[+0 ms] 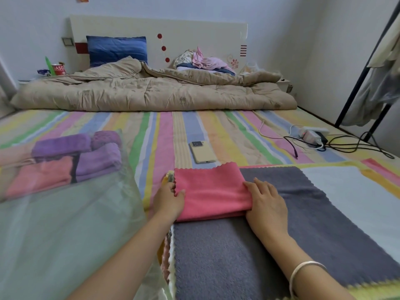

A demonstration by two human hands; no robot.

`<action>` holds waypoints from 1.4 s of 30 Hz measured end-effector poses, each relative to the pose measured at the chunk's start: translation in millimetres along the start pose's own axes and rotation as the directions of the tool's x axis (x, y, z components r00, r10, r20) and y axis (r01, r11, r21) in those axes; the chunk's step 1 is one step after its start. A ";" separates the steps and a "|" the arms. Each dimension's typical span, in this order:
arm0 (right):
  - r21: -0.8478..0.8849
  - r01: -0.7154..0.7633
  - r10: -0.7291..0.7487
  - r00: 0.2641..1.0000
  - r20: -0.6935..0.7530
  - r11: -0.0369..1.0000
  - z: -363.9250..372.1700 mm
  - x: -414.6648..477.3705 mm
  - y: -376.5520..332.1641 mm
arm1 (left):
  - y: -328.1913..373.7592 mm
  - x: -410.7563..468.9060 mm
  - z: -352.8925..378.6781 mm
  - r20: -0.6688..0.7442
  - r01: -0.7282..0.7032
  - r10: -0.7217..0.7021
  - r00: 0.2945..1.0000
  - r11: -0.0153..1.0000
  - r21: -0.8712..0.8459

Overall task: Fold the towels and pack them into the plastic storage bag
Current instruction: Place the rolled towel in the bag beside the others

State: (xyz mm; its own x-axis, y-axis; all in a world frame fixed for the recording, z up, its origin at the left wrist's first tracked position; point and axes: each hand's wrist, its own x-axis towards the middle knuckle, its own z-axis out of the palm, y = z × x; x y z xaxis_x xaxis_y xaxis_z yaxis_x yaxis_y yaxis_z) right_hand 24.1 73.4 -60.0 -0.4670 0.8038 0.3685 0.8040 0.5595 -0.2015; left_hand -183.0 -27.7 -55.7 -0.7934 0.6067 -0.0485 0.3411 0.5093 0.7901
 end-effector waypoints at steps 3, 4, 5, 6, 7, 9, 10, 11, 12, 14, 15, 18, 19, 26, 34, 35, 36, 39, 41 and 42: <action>0.142 -0.196 0.170 0.970 0.173 0.970 0.8 -1.8 0.4 | -0.6 0.3 1.6 -0.001 -0.004 0.004 1.000 1.000 0.029; 0.164 -0.223 0.189 0.961 0.200 0.961 0.8 -2.4 -0.2 | 0.2 -0.2 0.6 0.004 0.002 -0.002 1.000 1.000 0.027; 0.166 -0.228 0.192 0.959 0.208 0.959 0.7 -2.9 -1.2 | 2.0 -0.6 -0.5 0.002 0.003 -0.003 1.000 0.999 0.039; 0.160 -0.227 0.192 0.959 0.209 0.961 1.1 -3.7 -1.8 | 5.0 -2.2 -2.0 -0.018 -0.008 0.009 1.000 0.998 0.070; 0.152 -0.227 0.194 0.959 0.207 0.962 1.0 -4.2 -2.5 | 9.6 -5.9 -3.6 -0.064 -0.033 0.042 0.997 0.991 0.133; 0.144 -0.238 0.207 0.958 0.199 0.961 0.7 -5.3 -3.9 | 20.9 -16.0 -3.0 -0.181 -0.158 0.231 0.956 0.925 0.346; 0.145 -0.240 0.210 0.958 0.195 0.960 0.6 -6.1 -4.9 | 27.8 -21.1 -0.4 -0.205 -0.254 0.371 0.906 0.862 0.438; 0.151 -0.241 0.210 0.959 0.192 0.959 0.3 -6.9 -5.9 | 36.0 -25.1 3.9 -0.184 -0.355 0.489 0.853 0.801 0.481; 0.157 -0.243 0.211 0.958 0.192 0.957 0.0 -7.6 -6.5 | 44.2 -28.4 9.8 -0.113 -0.437 0.556 0.824 0.749 0.498; 0.180 -0.254 0.219 0.956 0.193 0.950 -1.3 -8.4 -6.4 | 53.7 -29.8 25.7 0.092 -0.534 0.577 0.812 0.669 0.517; 0.194 -0.261 0.223 0.955 0.196 0.946 -2.2 -8.5 -5.8 | 53.4 -27.7 33.6 0.186 -0.550 0.548 0.816 0.635 0.543; 0.254 -0.289 0.237 0.947 0.219 0.923 -6.4 -8.2 -5.3 | 37.6 -16.8 50.5 0.327 -0.523 0.413 0.850 0.582 0.622; 0.283 -0.300 0.239 0.943 0.232 0.911 -6.9 -7.4 -6.2 | 32.3 -15.1 53.4 0.321 -0.511 0.404 0.857 0.577 0.637; 0.603 -0.252 0.133 0.963 0.236 0.757 -5.5 -0.1 -45.7 | 29.1 -9.4 52.3 0.353 -0.584 0.466 0.811 0.677 0.449; 0.323 0.185 -0.212 0.976 0.049 0.928 2.3 -4.8 -112.2 | 27.9 7.5 -26.3 0.240 0.233 -0.102 0.965 0.755 -0.614; 0.268 0.231 -0.248 0.968 0.030 0.935 6.5 -7.5 -115.2 | 23.6 8.4 -30.2 0.278 0.264 -0.110 0.954 0.749 -0.608; 0.229 0.260 -0.270 0.963 0.012 0.938 11.2 -9.2 -116.4 | 18.9 10.6 -32.3 0.296 0.275 -0.109 0.949 0.747 -0.605; 0.179 0.305 -0.315 0.949 0.031 0.935 18.0 -12.5 -115.7 | 7.6 15.4 -31.4 0.302 0.254 -0.074 0.951 0.742 -0.620; 0.132 0.337 -0.343 0.939 0.023 0.932 21.7 -14.2 -112.8 | 4.6 16.1 -26.9 0.268 0.225 -0.063 0.961 0.741 -0.633; 0.117 0.349 -0.354 0.935 0.028 0.930 22.7 -14.9 -111.4 | 2.5 17.0 -23.5 0.242 0.208 -0.067 0.968 0.750 -0.627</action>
State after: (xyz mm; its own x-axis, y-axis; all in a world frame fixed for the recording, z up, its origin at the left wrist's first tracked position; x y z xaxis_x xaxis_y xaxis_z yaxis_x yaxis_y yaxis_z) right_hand -66.9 3.6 -63.7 -0.7316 0.5590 0.3902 0.5417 0.8242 -0.1651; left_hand -207.6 -30.5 -40.2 -0.6692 0.7007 -0.2474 -0.2255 0.1258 0.9661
